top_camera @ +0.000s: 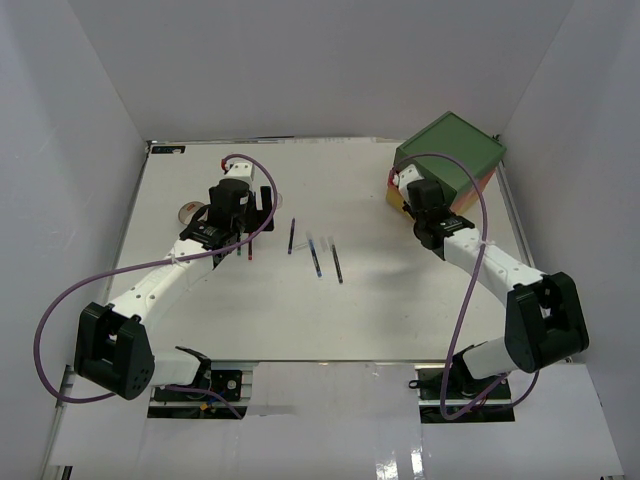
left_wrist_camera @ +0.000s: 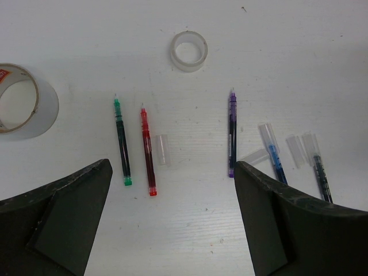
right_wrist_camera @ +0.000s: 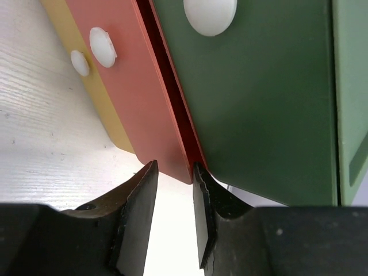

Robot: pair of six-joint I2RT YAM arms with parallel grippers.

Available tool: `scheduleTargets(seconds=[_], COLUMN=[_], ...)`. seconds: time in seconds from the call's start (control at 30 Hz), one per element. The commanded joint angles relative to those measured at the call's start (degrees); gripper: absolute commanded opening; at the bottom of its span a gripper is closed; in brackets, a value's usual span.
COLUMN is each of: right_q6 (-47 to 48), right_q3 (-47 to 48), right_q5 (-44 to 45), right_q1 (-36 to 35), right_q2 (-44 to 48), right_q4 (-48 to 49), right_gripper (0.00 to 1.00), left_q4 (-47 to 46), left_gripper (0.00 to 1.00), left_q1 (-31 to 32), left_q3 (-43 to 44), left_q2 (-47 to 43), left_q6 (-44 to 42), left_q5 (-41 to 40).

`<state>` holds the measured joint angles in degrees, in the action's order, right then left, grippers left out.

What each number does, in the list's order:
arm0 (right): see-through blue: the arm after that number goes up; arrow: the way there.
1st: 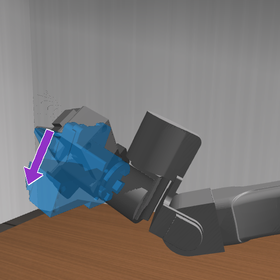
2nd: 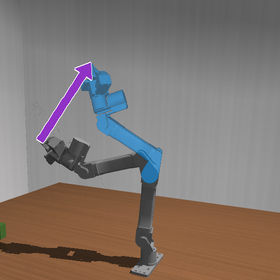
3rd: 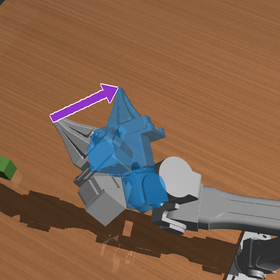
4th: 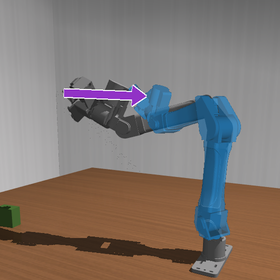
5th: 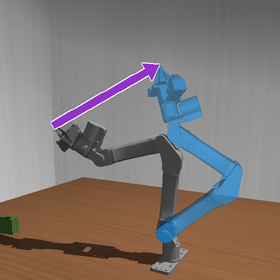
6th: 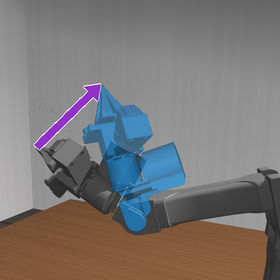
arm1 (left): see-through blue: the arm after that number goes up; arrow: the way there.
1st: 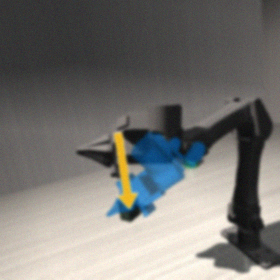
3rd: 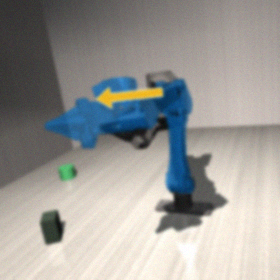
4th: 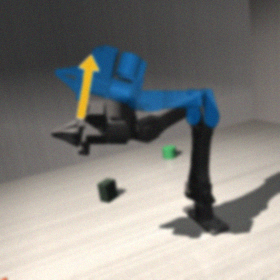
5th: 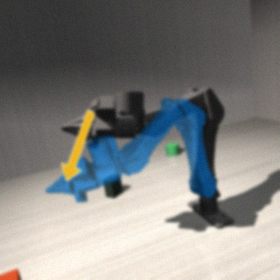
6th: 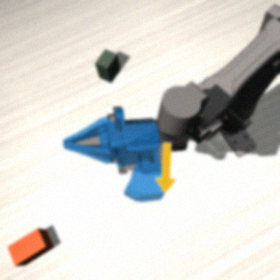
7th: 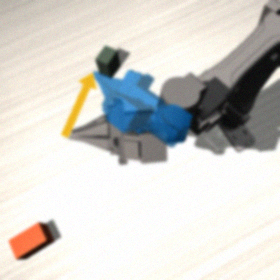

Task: Sort the stationery into containers
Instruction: Open the drawer in the storage box.

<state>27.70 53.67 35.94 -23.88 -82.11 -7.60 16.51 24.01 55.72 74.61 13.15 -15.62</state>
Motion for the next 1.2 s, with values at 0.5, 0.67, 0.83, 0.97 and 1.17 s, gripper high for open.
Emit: scheduleTargets(seconds=[0.5, 0.67, 0.83, 0.97, 1.17], right_q6=[0.60, 0.86, 0.95, 1.21, 1.56], right_q3=[1.09, 1.08, 1.17, 0.74, 0.30], right_q5=[-13.79, -15.46, -18.01, -19.94, -21.53], right_q1=[3.66, 3.93, 3.93, 3.93, 4.02], right_q2=[2.56, 3.27, 3.88, 4.41, 4.76], right_q4=[-0.93, -1.37, -2.42, -3.21, -3.65], right_gripper=[0.18, 0.10, 0.08, 0.08, 0.08], left_q4=[-0.25, -0.34, -0.34, -0.34, -0.34], left_gripper=[0.98, 0.98, 0.98, 0.98, 0.98], left_q1=[-0.10, -0.10, -0.10, -0.10, -0.10], left_q3=[-0.27, -0.35, -0.27, -0.18, -0.27], left_q2=[0.10, 0.19, 0.19, 0.19, 0.27], left_q6=[-0.58, -0.67, -0.67, -0.75, -0.84], left_q5=[0.50, 0.68, 0.59, 0.76, 0.85])
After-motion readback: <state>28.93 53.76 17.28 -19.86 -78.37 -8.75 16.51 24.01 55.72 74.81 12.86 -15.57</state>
